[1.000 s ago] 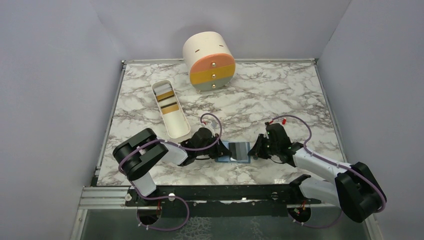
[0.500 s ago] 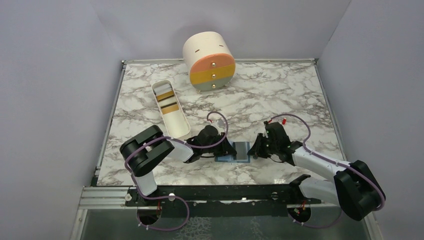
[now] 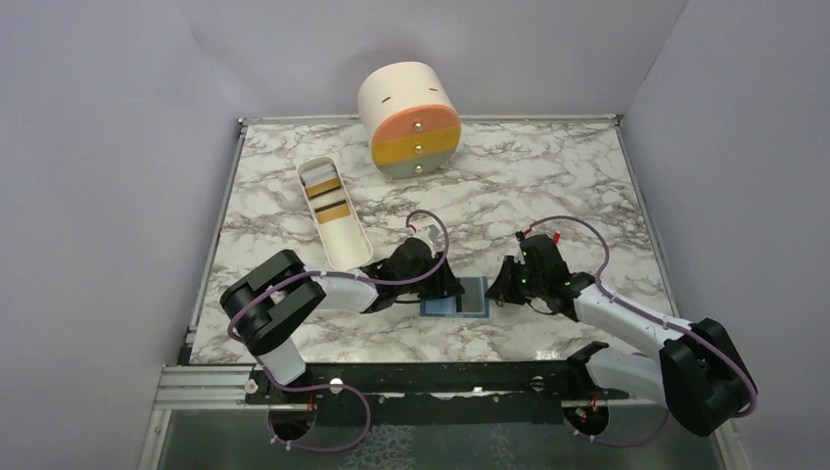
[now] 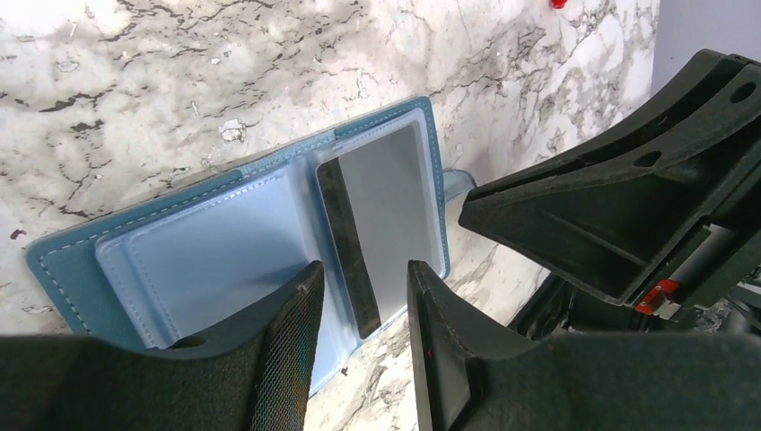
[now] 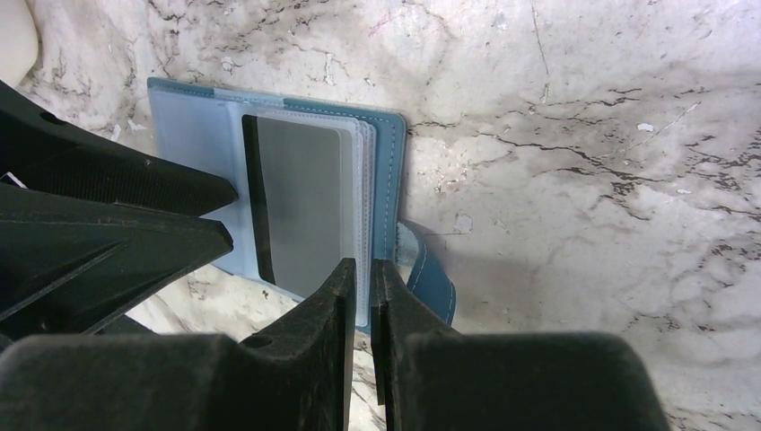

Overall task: Put the credit cards into the card holder
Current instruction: Insert the credit card into the card holder.

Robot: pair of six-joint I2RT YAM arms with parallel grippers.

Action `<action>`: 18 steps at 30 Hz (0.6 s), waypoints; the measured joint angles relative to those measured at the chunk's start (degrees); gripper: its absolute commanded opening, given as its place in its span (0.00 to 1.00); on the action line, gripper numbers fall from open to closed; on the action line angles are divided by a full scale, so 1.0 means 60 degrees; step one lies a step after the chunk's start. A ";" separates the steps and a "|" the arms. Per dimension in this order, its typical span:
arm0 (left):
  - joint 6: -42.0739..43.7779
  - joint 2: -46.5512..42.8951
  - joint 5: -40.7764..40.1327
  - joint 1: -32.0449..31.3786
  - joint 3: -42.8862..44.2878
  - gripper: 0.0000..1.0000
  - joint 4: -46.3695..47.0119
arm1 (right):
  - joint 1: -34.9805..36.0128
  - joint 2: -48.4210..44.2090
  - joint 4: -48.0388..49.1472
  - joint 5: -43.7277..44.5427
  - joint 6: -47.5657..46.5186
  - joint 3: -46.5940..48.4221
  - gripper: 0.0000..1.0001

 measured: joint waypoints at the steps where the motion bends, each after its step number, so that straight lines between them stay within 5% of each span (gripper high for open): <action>1: 0.0004 0.0000 0.0004 0.0000 0.0015 0.41 -0.0047 | 0.0000 0.0011 0.0011 -0.0004 0.0000 0.0000 0.13; 18: 0.0197 0.1184 0.0259 -0.0197 0.1249 0.34 -0.0342 | -0.0018 0.0656 0.0659 -0.0098 0.0007 -0.0095 0.12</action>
